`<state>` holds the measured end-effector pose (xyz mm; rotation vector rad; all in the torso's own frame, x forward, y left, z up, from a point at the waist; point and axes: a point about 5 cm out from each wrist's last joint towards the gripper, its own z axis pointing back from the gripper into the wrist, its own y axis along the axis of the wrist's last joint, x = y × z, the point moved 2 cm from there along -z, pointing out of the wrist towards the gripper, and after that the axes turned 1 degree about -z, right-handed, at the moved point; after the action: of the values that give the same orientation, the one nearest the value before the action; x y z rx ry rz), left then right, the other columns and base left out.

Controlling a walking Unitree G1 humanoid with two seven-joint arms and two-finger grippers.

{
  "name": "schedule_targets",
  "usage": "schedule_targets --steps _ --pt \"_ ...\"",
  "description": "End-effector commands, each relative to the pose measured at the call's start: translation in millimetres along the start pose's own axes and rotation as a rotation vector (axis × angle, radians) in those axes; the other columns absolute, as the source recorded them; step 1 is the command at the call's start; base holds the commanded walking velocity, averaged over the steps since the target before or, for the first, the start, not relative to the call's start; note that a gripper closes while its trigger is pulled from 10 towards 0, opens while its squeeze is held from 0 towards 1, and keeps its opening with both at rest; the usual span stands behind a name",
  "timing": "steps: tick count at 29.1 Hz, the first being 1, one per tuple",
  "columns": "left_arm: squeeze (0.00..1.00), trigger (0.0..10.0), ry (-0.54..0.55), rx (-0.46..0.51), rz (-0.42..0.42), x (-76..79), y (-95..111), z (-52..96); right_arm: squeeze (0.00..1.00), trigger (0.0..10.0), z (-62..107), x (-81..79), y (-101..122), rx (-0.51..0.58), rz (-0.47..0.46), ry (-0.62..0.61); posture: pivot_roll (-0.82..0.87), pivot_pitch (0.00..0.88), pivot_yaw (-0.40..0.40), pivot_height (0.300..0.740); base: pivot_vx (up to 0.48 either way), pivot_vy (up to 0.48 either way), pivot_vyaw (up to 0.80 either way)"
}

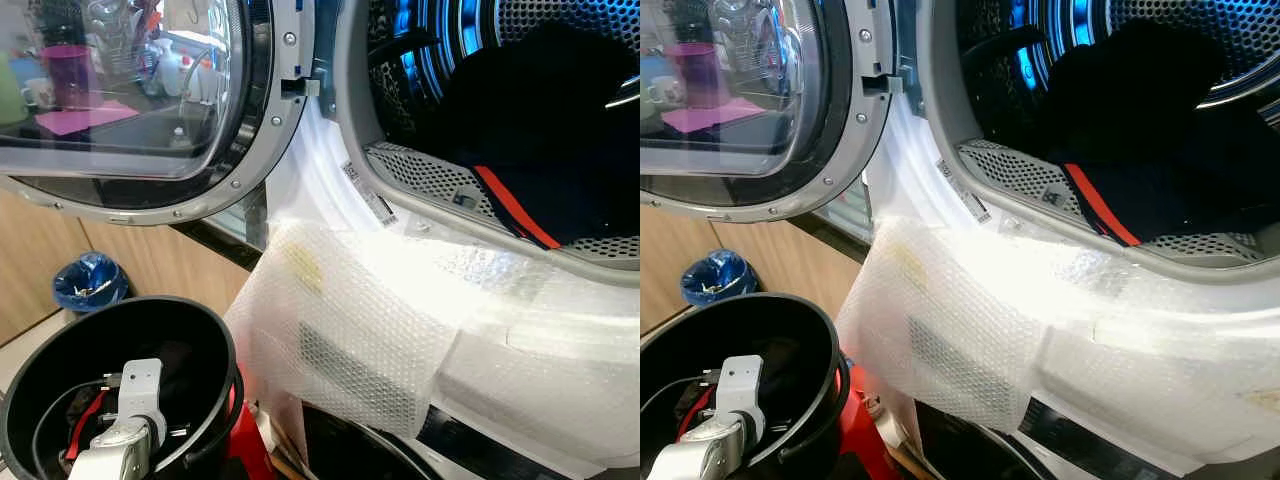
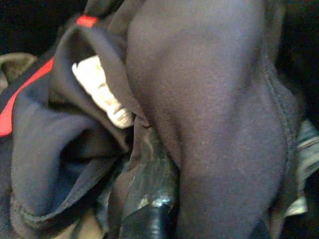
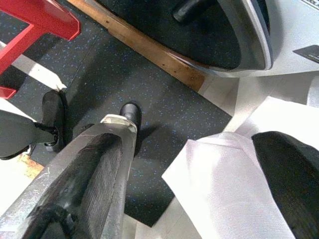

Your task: Clothes washing

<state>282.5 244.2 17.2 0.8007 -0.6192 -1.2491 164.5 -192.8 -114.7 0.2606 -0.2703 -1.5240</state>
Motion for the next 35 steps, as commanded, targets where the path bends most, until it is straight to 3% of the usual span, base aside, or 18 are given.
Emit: schedule_targets --steps 1,4,5,6,7,9,10,12,14,15,16,18,20,21,22,26,31,35 --pt "0.0 0.0 0.008 0.068 0.043 -1.6 10.9 4.1 0.0 10.0 0.0 0.7 -0.9 0.002 -0.014 -0.004 0.08 0.0 -0.048 0.74 0.0 0.0 0.0" --pt "0.0 0.0 0.018 0.206 0.156 -6.6 30.7 17.0 0.0 10.0 0.1 1.1 -0.8 0.004 -0.019 -0.005 0.08 0.0 -0.048 0.74 0.0 0.0 0.0" --pt "0.0 0.0 0.018 0.206 0.156 -6.6 30.7 17.0 0.0 10.0 0.1 1.1 -0.8 0.004 -0.019 -0.005 0.08 0.0 -0.048 0.74 0.0 0.0 0.0" --pt "0.0 0.0 0.01 0.27 0.175 -7.4 39.7 23.4 0.0 10.0 0.1 1.1 -0.7 0.004 -0.019 -0.004 0.09 0.0 -0.051 0.74 0.0 0.0 0.0" --pt "0.0 0.0 -0.02 0.489 0.18 -6.2 67.6 46.9 0.0 10.0 0.2 2.2 -1.1 0.009 -0.018 -0.004 0.11 0.0 -0.059 0.74 0.0 0.0 0.0" --pt "0.0 0.0 -0.049 0.611 0.156 -1.8 81.6 64.4 0.0 10.0 0.3 2.5 -2.3 0.007 -0.018 0.0 0.12 0.0 -0.065 0.74 0.0 0.0 0.0" --pt "0.0 0.0 -0.091 0.679 0.098 7.6 90.2 77.1 0.0 10.0 0.3 2.8 -3.2 0.002 -0.012 0.002 0.13 0.0 -0.068 0.74 0.0 0.0 0.0" --pt "0.0 0.0 -0.113 0.704 0.068 12.7 93.6 82.1 0.0 10.0 0.4 3.1 -3.3 0.001 -0.008 0.002 0.14 0.0 -0.068 0.74 0.0 0.0 0.0" --pt "0.0 0.0 -0.363 0.761 -0.032 54.1 105.9 105.5 0.0 10.0 0.3 1.6 1.2 0.008 0.019 0.004 0.17 0.0 -0.077 0.74 0.0 0.0 0.0" --pt "0.0 0.0 -0.363 0.761 -0.032 54.1 105.9 105.5 0.0 10.0 0.3 1.6 1.2 0.008 0.019 0.004 0.17 0.0 -0.077 0.74 0.0 0.0 0.0" --pt "0.0 0.0 -0.485 0.762 -0.066 71.8 108.8 117.3 0.0 10.0 0.1 -1.3 4.5 0.016 0.025 0.011 0.17 0.0 -0.077 0.74 0.0 0.0 0.0" --pt "0.0 0.0 -0.546 0.753 -0.077 80.2 108.8 123.2 0.0 10.0 0.0 -2.6 5.5 0.018 0.028 0.013 0.17 0.0 -0.077 0.74 0.0 0.0 0.0" --pt "0.0 0.0 -0.687 0.729 -0.131 98.1 109.4 134.6 0.0 10.0 -0.2 -5.4 8.0 0.025 0.039 0.022 0.18 0.0 -0.075 0.74 0.0 0.0 0.0" --pt "0.0 0.0 -0.687 0.729 -0.131 98.1 109.4 134.6 0.0 10.0 -0.2 -5.4 8.0 0.025 0.039 0.022 0.18 0.0 -0.075 0.74 0.0 0.0 0.0" --pt "0.0 0.0 -0.853 0.684 -0.209 118.5 106.3 147.4 0.0 10.0 -0.3 -9.3 12.5 0.041 0.046 0.033 0.18 0.0 -0.069 0.74 0.0 0.0 0.0" --pt "0.0 0.0 -1.192 0.482 -0.479 151.0 68.2 168.8 0.0 10.0 -0.4 -16.3 19.8 0.069 0.042 0.057 0.17 0.0 -0.048 0.74 0.0 0.0 0.0" --pt "0.0 0.0 -1.401 0.371 -0.61 168.7 45.4 182.0 0.0 10.0 -0.7 -18.7 18.6 0.069 0.084 0.061 0.13 0.0 -0.013 0.74 0.0 0.0 0.0" --pt "0.0 0.0 -1.478 0.367 -0.616 179.1 52.0 191.4 0.0 10.0 -1.0 -21.0 16.8 0.07 0.076 0.07 0.12 0.0 -0.003 0.74 0.0 0.0 0.0"
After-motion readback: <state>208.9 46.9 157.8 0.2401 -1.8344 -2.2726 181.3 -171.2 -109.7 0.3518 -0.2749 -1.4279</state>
